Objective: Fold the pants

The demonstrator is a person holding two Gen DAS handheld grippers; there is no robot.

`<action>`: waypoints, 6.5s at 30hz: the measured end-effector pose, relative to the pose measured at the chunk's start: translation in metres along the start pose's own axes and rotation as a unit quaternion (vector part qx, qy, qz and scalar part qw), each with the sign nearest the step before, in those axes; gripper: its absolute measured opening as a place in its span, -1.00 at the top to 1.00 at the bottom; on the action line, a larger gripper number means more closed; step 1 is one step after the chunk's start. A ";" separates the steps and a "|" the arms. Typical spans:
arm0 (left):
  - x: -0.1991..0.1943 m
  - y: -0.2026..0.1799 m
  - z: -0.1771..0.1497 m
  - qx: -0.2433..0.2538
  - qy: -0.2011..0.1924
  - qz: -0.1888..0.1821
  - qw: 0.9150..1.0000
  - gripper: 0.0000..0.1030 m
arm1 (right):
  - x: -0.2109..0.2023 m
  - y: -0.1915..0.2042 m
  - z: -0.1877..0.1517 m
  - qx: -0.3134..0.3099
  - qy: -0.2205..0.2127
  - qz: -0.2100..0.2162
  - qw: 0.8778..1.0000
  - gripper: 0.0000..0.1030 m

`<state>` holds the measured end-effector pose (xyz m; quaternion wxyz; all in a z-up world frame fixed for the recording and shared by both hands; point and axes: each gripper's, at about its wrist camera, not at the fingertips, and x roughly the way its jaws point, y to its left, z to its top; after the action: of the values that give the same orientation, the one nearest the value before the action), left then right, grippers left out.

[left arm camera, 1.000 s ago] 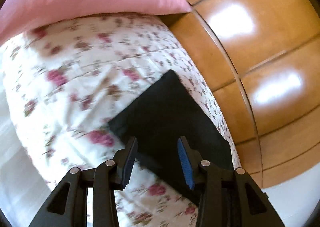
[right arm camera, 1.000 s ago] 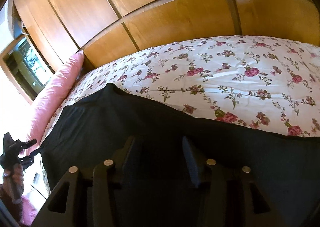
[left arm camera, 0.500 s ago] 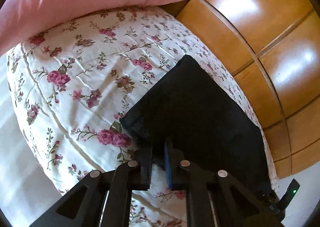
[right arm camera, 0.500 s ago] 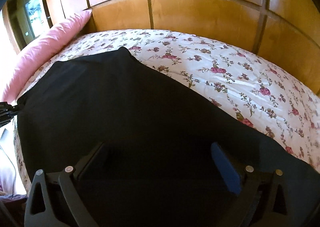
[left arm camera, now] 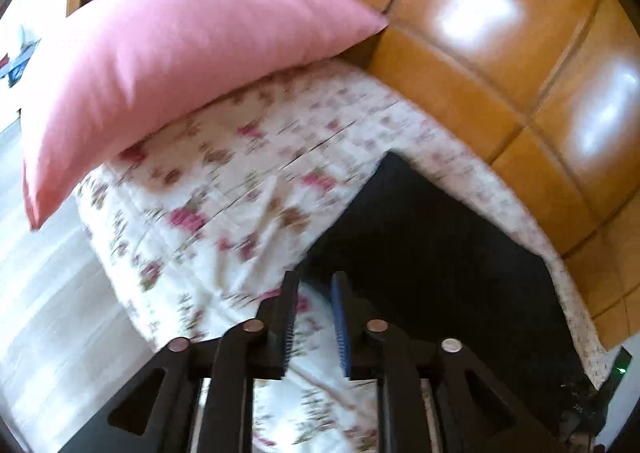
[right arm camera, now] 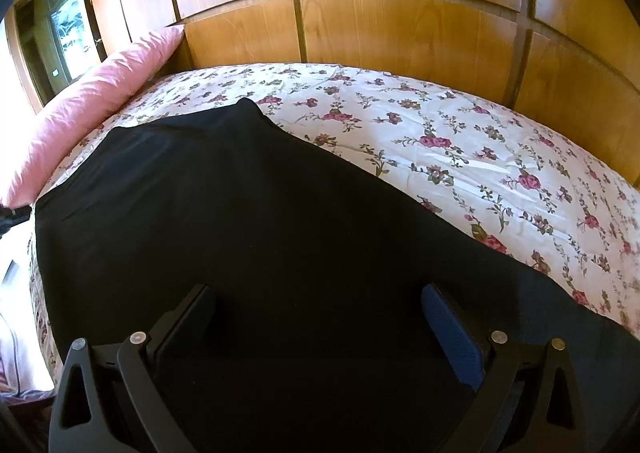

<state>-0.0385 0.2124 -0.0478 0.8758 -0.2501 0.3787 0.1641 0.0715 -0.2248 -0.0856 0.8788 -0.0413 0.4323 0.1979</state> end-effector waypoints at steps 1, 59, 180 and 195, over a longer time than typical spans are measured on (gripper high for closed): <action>-0.002 -0.010 0.001 0.021 -0.010 0.005 1.000 0.59 | 0.000 0.000 0.000 0.000 0.000 0.001 1.000 -1.00; -0.013 -0.287 -0.131 0.412 0.008 -0.152 0.899 0.43 | -0.138 -0.109 -0.106 0.249 -0.039 -0.124 0.960 0.01; -0.016 -0.189 -0.057 0.247 -0.066 0.000 0.967 0.26 | -0.184 -0.297 -0.202 0.575 -0.115 -0.110 0.803 0.31; 0.009 -0.193 -0.070 0.249 -0.002 -0.037 0.968 0.19 | -0.160 -0.291 -0.185 0.558 -0.114 -0.076 0.819 0.62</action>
<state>0.0188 0.0151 -0.0352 0.9168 -0.0372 0.3964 0.0323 -0.0425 -0.5869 -0.1052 0.8068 0.4463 0.3605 -0.1410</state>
